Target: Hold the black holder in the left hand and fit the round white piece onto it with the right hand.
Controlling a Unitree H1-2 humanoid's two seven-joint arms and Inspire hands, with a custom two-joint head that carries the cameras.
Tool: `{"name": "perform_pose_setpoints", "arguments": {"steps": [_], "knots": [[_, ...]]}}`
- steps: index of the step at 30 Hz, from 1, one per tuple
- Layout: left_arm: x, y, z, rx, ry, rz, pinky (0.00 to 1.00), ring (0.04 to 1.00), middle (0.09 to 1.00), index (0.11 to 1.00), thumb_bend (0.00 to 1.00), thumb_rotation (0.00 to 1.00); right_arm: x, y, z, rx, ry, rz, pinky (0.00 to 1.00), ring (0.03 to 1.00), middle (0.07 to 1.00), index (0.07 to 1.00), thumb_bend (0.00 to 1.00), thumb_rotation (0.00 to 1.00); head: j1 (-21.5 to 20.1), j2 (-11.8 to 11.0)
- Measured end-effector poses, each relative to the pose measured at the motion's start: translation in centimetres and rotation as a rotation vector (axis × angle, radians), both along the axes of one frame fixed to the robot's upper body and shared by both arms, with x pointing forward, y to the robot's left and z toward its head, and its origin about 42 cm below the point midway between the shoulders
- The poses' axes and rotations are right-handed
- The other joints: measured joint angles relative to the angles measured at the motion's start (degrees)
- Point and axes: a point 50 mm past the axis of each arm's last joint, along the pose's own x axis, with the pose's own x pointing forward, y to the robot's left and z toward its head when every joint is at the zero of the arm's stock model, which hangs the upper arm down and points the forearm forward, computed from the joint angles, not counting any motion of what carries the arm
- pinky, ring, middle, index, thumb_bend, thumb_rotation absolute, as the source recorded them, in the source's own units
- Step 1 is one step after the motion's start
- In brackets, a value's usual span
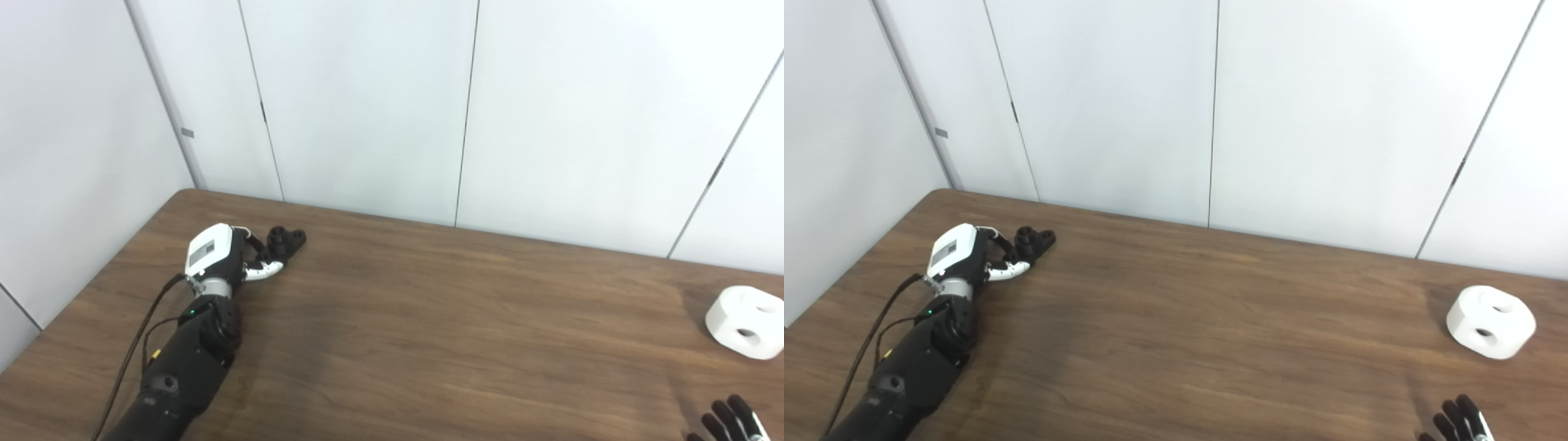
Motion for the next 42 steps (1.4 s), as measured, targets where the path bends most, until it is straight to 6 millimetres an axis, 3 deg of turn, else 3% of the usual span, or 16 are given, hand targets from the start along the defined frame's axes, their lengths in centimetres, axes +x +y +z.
{"name": "perform_pose_setpoints", "arguments": {"steps": [23,30,37,42], "knots": [[-0.7,-0.7,-0.1,-0.043,-0.038,-0.086,0.84,0.875,0.769,0.483,0.52,0.04,-0.1,0.6,0.1,0.006,-0.004,0.0,0.88,0.948,0.951,0.961,0.69,0.89,-1.67,0.88],[-2.6,-2.4,0.5,-0.007,-0.026,-0.195,0.78,0.875,0.787,0.486,0.52,0.05,-0.1,1.0,0.1,-0.016,-0.003,-0.004,0.88,0.944,0.945,0.952,0.67,0.91,-2.99,1.49],[-5.1,-5.2,1.3,-0.034,0.021,-0.319,0.88,0.881,0.802,0.486,0.52,0.05,0.0,1.3,0.1,-0.039,-0.002,-0.005,0.9,0.95,0.944,0.958,0.66,0.93,-4.31,2.55],[-6.5,-7.3,1.6,0.005,0.026,-0.416,0.81,0.885,0.8,0.487,0.52,0.05,0.0,1.6,0.4,-0.044,0.003,-0.009,0.91,0.95,0.946,0.961,0.65,0.94,-5.63,3.78]]}}
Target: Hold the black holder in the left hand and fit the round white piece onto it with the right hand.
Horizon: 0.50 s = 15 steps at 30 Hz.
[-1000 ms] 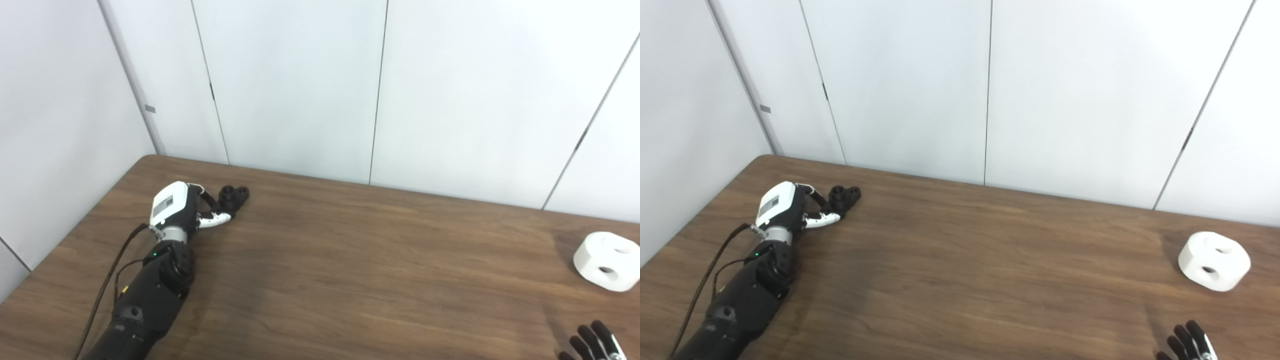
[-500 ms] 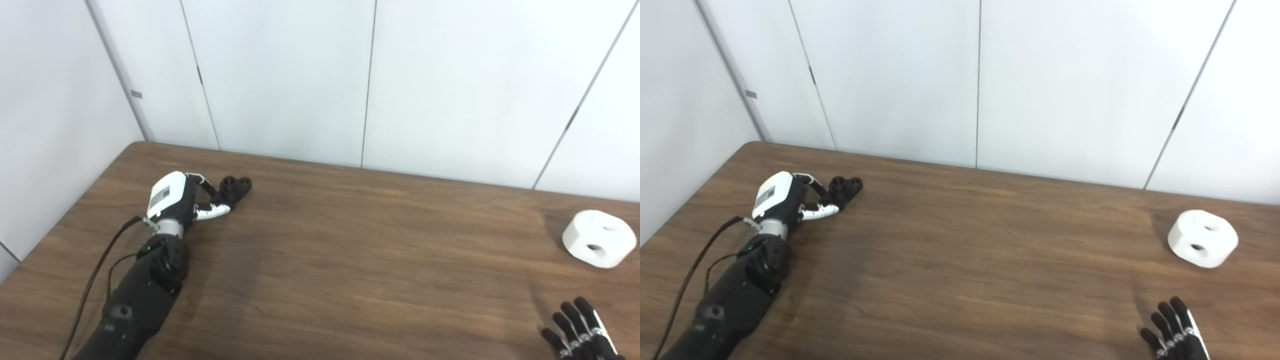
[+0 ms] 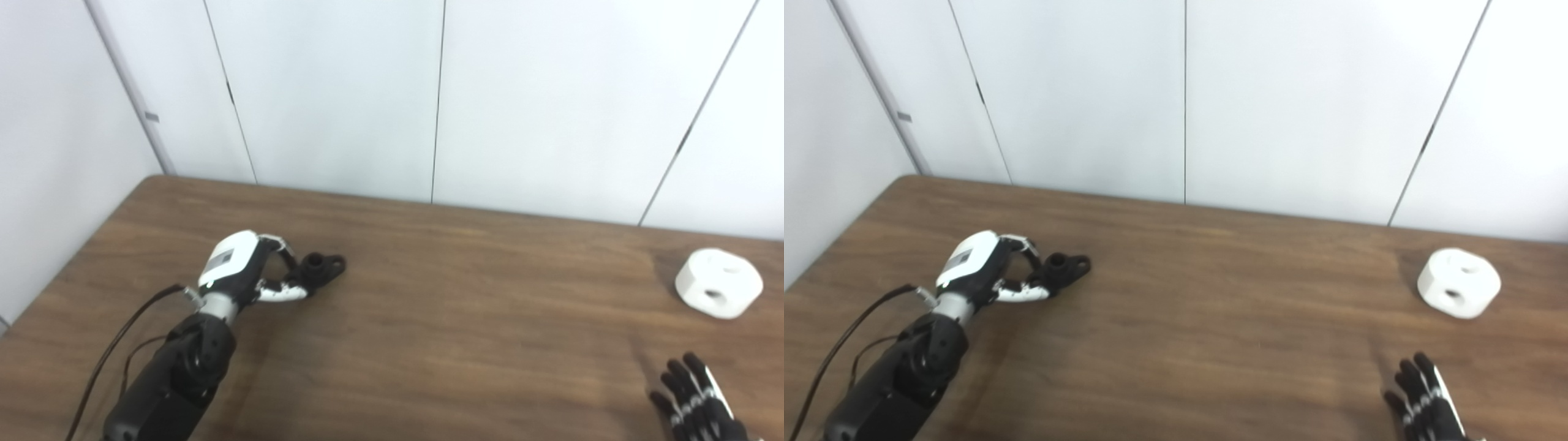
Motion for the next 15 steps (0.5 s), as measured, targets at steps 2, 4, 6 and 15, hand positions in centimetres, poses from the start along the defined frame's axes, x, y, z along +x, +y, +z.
{"name": "perform_pose_setpoints", "arguments": {"steps": [2,4,6,15], "knots": [[-0.7,-1.0,0.4,0.014,-0.007,-0.056,0.79,0.878,0.795,0.487,0.52,0.05,0.0,0.2,0.2,0.003,0.005,0.002,0.92,0.956,0.949,0.964,0.65,0.93,-0.44,0.7],[-1.4,-2.1,0.8,0.027,-0.025,-0.111,0.8,0.879,0.793,0.488,0.52,0.05,0.0,0.3,0.2,0.007,0.009,0.007,0.92,0.966,0.953,0.963,0.65,0.93,-0.44,0.7],[-2.2,-2.7,0.9,0.028,-0.017,-0.146,0.83,0.889,0.801,0.488,0.52,0.05,0.1,0.5,0.3,0.009,0.012,0.01,0.92,0.969,0.954,0.964,0.66,0.93,-0.88,1.49],[-4.8,-5.4,0.9,0.054,0.008,-0.304,0.83,0.898,0.807,0.487,0.52,0.05,0.2,1.1,1.1,0.016,0.036,0.002,0.93,0.96,0.939,0.948,0.62,0.93,-3.87,4.92]]}}
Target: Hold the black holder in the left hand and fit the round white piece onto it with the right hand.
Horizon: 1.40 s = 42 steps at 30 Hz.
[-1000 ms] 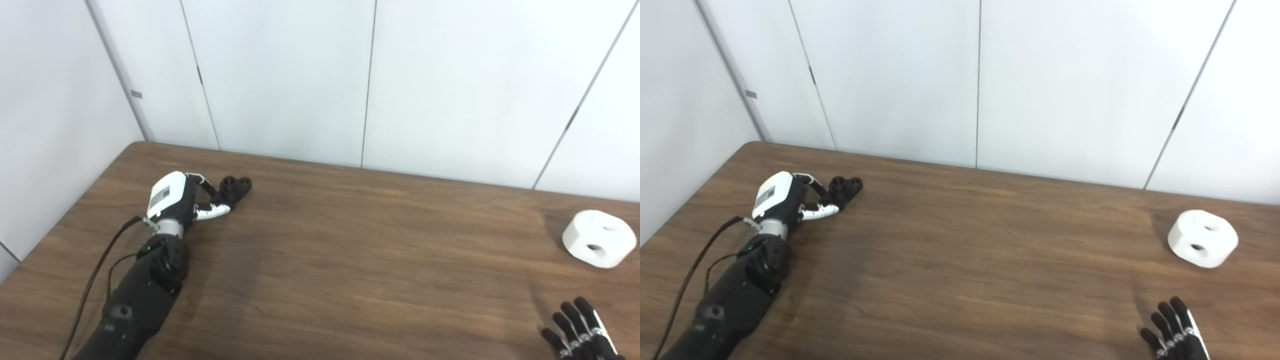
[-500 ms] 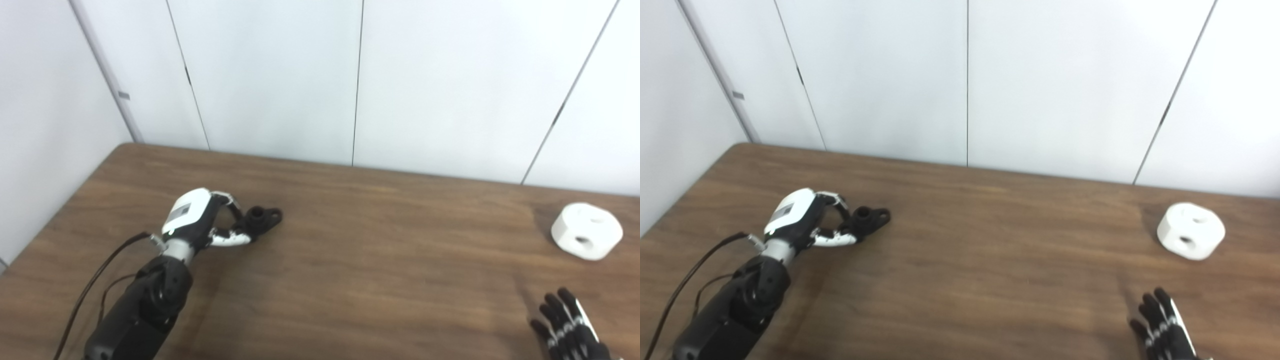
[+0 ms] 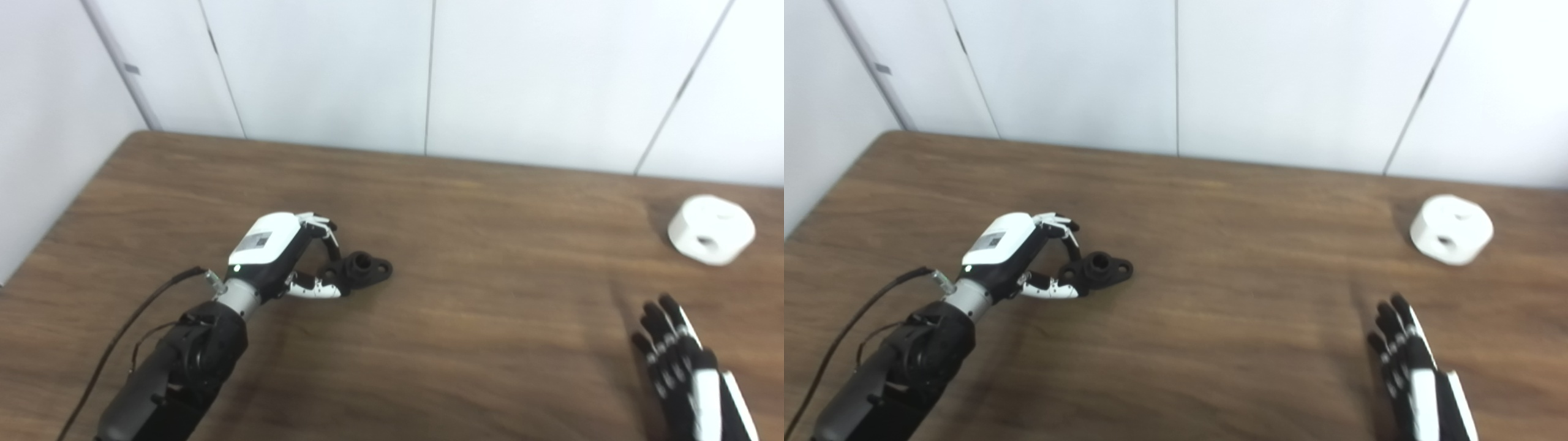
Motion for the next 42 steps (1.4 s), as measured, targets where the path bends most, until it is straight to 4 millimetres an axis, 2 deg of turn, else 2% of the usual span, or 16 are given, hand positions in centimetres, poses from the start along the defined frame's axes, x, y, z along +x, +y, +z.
{"name": "perform_pose_setpoints", "arguments": {"steps": [4,5,8,13,19,32,42], "knots": [[-0.9,-0.9,-0.2,0.033,0.002,-0.064,0.86,0.887,0.795,0.487,0.52,0.05,0.1,0.6,0.3,-0.009,0.007,0.009,0.92,0.96,0.936,0.949,0.64,0.94,-1.05,0.97],[-1.2,-1.4,-0.1,0.037,0.001,-0.087,0.87,0.89,0.798,0.487,0.52,0.05,0.2,0.7,0.3,-0.012,0.013,0.007,0.92,0.961,0.936,0.95,0.64,0.94,-1.66,1.84],[-2.0,-2.9,-0.3,0.039,0.011,-0.146,0.88,0.886,0.798,0.488,0.52,0.06,0.2,0.9,0.5,-0.02,0.016,0.0,0.94,0.965,0.94,0.953,0.65,0.94,-2.63,2.55],[-3.7,-5.3,-0.9,0.038,0.026,-0.26,0.88,0.876,0.798,0.488,0.52,0.06,0.3,1.3,0.8,-0.031,0.024,0.004,0.93,0.953,0.928,0.943,0.65,0.94,-3.52,3.08],[-5.2,-7.0,-1.6,0.031,0.012,-0.325,0.86,0.869,0.797,0.487,0.52,0.06,0.3,1.6,1.0,-0.033,0.024,-0.007,0.94,0.952,0.929,0.942,0.65,0.93,-5.01,3.6],[-7.1,-8.9,-2.8,-0.025,0.051,-0.327,0.9,0.909,0.823,0.489,0.51,0.06,0.3,1.6,1.1,-0.039,0.031,-0.016,0.95,0.954,0.929,0.938,0.62,0.94,-5.45,2.99],[-7.4,-9.7,-1.8,-0.057,0.147,-0.274,0.92,0.922,0.827,0.487,0.51,0.05,0.3,1.2,1.1,-0.022,0.03,-0.023,0.94,0.963,0.938,0.939,0.6,0.93,-5.1,2.55]]}}
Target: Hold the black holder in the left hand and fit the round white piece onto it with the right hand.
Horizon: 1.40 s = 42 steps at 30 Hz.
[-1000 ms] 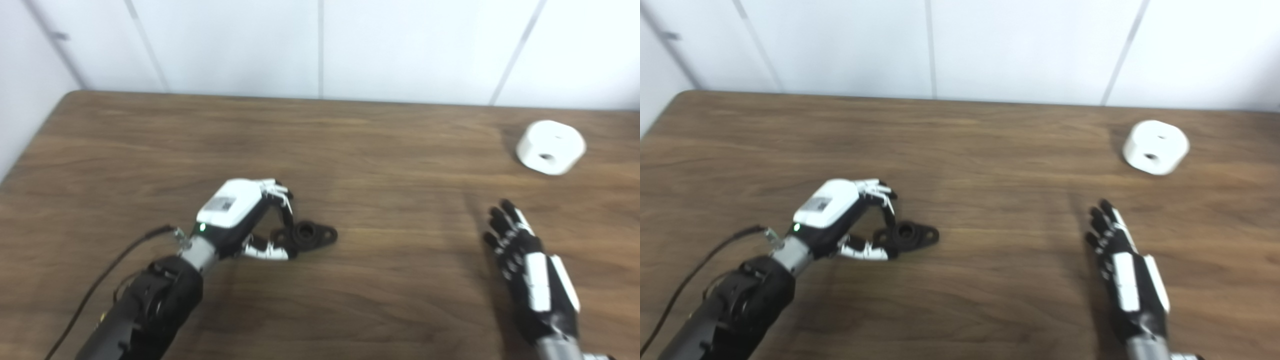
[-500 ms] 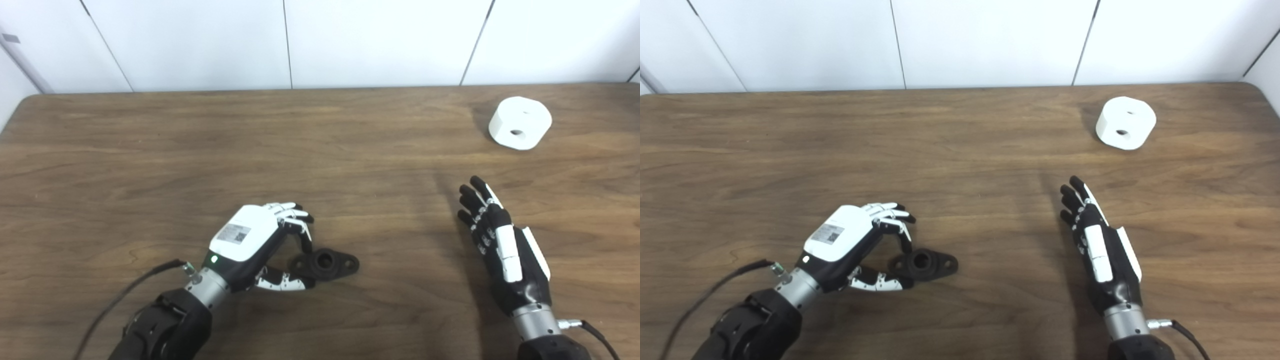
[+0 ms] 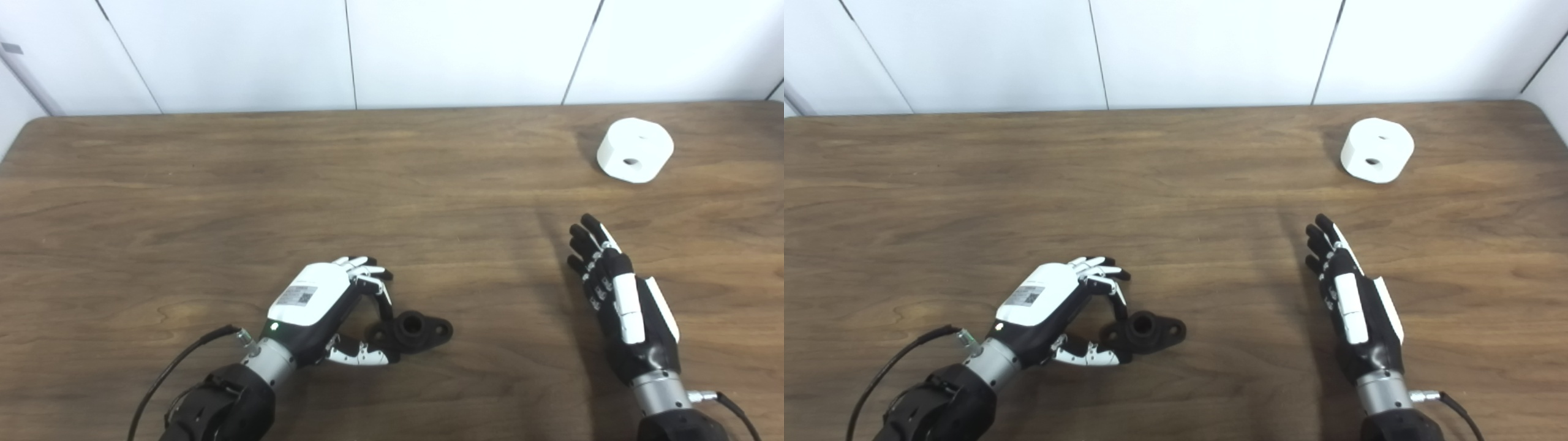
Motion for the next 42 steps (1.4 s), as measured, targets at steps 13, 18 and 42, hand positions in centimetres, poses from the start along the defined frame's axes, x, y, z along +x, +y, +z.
{"name": "perform_pose_setpoints", "arguments": {"steps": [13,18,42], "knots": [[0.1,0.0,0.0,0.009,0.007,0.001,0.91,0.921,0.828,0.488,0.51,0.05,0.4,-0.8,0.4,-0.036,-0.017,-0.026,0.96,0.96,0.933,0.94,0.61,0.85,-3.08,-2.81],[0.1,0.2,-0.7,0.001,-0.011,-0.003,0.91,0.916,0.826,0.488,0.51,0.05,1.5,-1.6,1.8,-0.119,-0.059,-0.07,0.98,0.978,0.938,0.939,0.63,0.76,-6.23,-4.56],[0.2,1.7,-2.3,-0.029,-0.061,-0.036,0.91,0.903,0.823,0.488,0.51,0.05,4.1,-4.2,6.9,-0.555,-0.062,-0.12,0.96,0.996,1.0,0.991,0.65,0.7,-15.38,-7.91]]}}
